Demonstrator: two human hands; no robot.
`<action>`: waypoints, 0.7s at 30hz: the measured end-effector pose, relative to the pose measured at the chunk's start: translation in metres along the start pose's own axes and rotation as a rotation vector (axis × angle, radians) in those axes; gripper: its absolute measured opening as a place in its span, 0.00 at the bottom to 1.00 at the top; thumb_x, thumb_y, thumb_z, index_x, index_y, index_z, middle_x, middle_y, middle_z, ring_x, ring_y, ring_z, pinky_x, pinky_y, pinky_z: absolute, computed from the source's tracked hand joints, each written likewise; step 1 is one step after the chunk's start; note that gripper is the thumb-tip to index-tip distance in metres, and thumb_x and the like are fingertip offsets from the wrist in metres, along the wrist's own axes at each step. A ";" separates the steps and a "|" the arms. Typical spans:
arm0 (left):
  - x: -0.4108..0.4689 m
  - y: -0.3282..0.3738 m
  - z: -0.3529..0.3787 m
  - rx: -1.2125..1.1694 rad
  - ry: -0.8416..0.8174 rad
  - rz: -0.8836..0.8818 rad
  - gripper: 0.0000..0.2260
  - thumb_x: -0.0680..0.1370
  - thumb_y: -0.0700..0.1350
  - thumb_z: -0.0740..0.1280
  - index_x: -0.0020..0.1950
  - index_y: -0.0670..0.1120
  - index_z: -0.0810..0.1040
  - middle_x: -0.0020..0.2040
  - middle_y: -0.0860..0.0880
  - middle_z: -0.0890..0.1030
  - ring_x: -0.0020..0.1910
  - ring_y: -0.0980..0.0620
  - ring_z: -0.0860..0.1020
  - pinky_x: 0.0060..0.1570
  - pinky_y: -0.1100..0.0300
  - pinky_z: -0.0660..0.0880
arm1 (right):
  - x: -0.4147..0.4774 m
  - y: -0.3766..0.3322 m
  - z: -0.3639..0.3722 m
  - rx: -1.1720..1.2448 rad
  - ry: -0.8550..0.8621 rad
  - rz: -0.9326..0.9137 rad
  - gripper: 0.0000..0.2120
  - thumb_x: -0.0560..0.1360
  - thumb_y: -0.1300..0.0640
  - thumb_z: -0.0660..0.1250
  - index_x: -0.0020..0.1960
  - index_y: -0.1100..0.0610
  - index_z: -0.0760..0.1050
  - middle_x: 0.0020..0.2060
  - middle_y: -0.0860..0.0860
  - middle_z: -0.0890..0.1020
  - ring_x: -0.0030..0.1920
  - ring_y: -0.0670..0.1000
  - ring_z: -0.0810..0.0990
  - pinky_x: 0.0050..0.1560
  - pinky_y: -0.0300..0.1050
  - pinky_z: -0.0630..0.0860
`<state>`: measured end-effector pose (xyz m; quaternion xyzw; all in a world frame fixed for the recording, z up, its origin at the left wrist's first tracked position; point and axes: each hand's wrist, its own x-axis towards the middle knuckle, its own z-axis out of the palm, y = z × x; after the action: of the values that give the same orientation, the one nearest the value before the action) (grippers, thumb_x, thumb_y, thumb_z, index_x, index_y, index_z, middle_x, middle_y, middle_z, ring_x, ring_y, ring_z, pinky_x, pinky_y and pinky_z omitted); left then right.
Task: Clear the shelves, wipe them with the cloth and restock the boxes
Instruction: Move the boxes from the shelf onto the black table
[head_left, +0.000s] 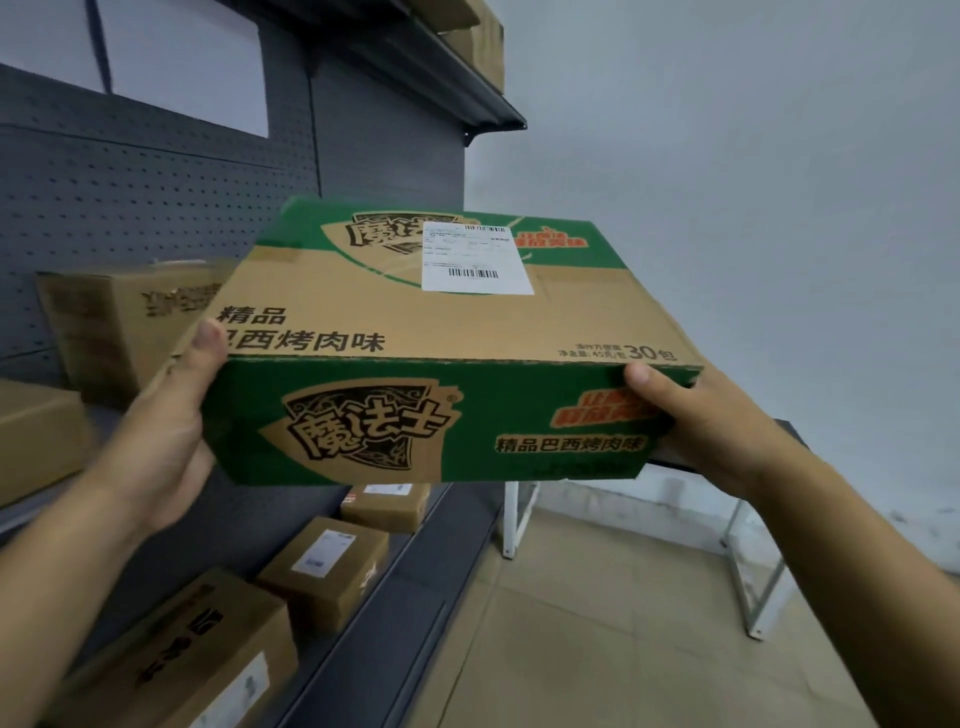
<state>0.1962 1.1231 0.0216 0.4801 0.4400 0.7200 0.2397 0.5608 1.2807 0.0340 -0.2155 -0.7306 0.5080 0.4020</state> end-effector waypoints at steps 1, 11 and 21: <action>0.007 -0.008 0.009 -0.005 -0.023 -0.005 0.22 0.73 0.66 0.64 0.62 0.59 0.82 0.62 0.54 0.83 0.61 0.55 0.81 0.51 0.63 0.81 | 0.000 0.003 -0.010 -0.017 0.011 0.005 0.32 0.72 0.45 0.70 0.73 0.52 0.67 0.60 0.53 0.84 0.60 0.55 0.84 0.52 0.55 0.84; 0.095 -0.092 0.102 -0.097 -0.142 -0.099 0.21 0.77 0.61 0.58 0.65 0.55 0.80 0.60 0.52 0.84 0.58 0.54 0.83 0.51 0.60 0.82 | 0.014 0.051 -0.099 -0.127 0.216 0.049 0.32 0.73 0.44 0.69 0.74 0.52 0.67 0.60 0.52 0.84 0.60 0.55 0.83 0.52 0.48 0.83; 0.203 -0.167 0.165 -0.178 -0.353 -0.176 0.46 0.61 0.74 0.74 0.72 0.52 0.73 0.65 0.48 0.82 0.63 0.49 0.81 0.57 0.53 0.80 | 0.059 0.083 -0.158 -0.173 0.384 0.098 0.32 0.73 0.45 0.70 0.74 0.53 0.66 0.61 0.53 0.83 0.61 0.56 0.83 0.54 0.50 0.83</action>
<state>0.2460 1.4293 -0.0002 0.5355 0.3660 0.6370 0.4165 0.6459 1.4454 0.0049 -0.3775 -0.6700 0.4121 0.4886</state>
